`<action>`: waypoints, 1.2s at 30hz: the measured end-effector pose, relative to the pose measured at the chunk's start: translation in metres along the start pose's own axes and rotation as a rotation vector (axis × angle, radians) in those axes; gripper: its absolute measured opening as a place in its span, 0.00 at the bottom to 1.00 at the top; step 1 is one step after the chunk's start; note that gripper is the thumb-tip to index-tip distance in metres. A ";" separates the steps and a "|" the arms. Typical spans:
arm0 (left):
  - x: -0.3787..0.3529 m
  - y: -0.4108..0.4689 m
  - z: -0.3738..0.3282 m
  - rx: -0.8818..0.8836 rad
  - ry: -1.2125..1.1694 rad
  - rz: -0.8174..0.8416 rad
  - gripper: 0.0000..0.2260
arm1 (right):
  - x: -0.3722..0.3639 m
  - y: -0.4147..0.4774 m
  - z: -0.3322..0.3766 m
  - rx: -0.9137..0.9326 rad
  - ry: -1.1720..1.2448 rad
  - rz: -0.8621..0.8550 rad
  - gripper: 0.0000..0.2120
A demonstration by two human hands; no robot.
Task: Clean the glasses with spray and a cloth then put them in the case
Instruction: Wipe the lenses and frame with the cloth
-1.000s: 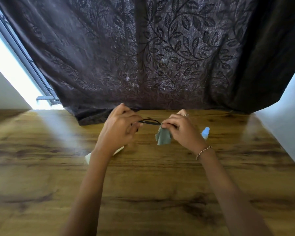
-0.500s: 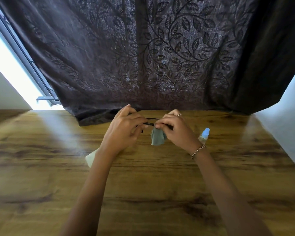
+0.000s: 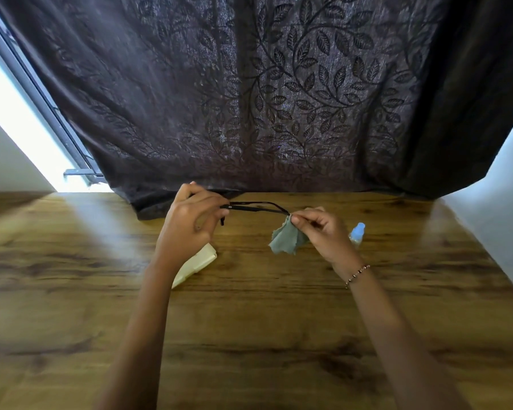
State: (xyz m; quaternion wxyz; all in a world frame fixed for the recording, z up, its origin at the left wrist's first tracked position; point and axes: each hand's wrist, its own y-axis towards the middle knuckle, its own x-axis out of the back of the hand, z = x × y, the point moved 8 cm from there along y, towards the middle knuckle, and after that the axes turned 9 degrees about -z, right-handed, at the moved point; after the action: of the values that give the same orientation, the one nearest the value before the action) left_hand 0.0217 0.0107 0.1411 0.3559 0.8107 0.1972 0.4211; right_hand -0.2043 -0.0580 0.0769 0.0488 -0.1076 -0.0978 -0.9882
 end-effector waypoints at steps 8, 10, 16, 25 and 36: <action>0.008 -0.006 0.015 0.072 0.027 -0.042 0.07 | 0.001 -0.007 -0.039 -0.173 0.039 0.060 0.04; 0.015 -0.007 0.018 0.077 0.038 -0.077 0.08 | 0.009 -0.008 -0.052 -0.234 0.027 0.035 0.04; 0.009 -0.013 0.011 0.225 -0.250 -0.138 0.06 | -0.002 -0.011 -0.067 -0.343 0.151 -0.023 0.02; -0.030 -0.047 0.039 0.808 -0.898 -0.148 0.10 | -0.018 0.006 -0.041 -0.308 0.415 -0.125 0.06; -0.068 -0.087 0.064 1.194 -0.879 -0.068 0.09 | -0.014 0.008 -0.029 -0.141 0.173 -0.054 0.06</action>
State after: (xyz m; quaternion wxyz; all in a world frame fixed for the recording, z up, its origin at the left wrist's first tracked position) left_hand 0.0340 0.0003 0.0141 -0.0867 0.9534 0.2567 -0.1325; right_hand -0.1953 -0.0706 0.0474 0.0228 -0.0222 -0.0263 -0.9991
